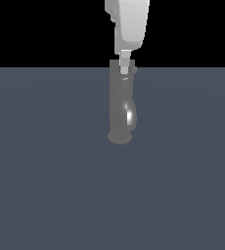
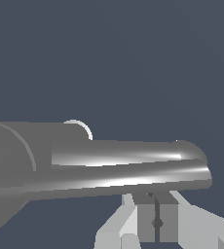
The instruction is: Turn on the faucet by rotating a designated handle.
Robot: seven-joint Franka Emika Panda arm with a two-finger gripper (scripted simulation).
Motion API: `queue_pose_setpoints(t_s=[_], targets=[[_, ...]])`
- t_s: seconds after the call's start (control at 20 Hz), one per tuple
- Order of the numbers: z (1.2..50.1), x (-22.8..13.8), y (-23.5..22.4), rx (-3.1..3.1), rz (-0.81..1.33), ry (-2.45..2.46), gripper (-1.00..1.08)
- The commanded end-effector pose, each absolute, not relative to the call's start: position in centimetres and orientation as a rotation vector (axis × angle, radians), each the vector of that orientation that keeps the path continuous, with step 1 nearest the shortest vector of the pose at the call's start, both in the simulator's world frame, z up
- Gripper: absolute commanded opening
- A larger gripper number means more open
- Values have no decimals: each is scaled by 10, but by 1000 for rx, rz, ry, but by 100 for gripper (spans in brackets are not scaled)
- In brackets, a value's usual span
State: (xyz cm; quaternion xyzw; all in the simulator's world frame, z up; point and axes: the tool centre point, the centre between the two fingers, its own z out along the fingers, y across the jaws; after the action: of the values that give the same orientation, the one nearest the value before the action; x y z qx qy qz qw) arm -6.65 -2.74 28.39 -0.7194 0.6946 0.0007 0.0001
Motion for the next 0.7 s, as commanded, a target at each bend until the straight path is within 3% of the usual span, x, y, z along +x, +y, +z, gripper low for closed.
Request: queue_pose_setpoints(t_s=[0.0, 0.35, 0.45, 0.65], targets=[[284, -66, -55, -2233, -1, 2209, -100], [284, -63, -93, -2230, 0, 2213, -100], [284, -61, -71, -2265, 2, 2176, -100], [284, -53, -79, -2262, 2, 2179, -100]])
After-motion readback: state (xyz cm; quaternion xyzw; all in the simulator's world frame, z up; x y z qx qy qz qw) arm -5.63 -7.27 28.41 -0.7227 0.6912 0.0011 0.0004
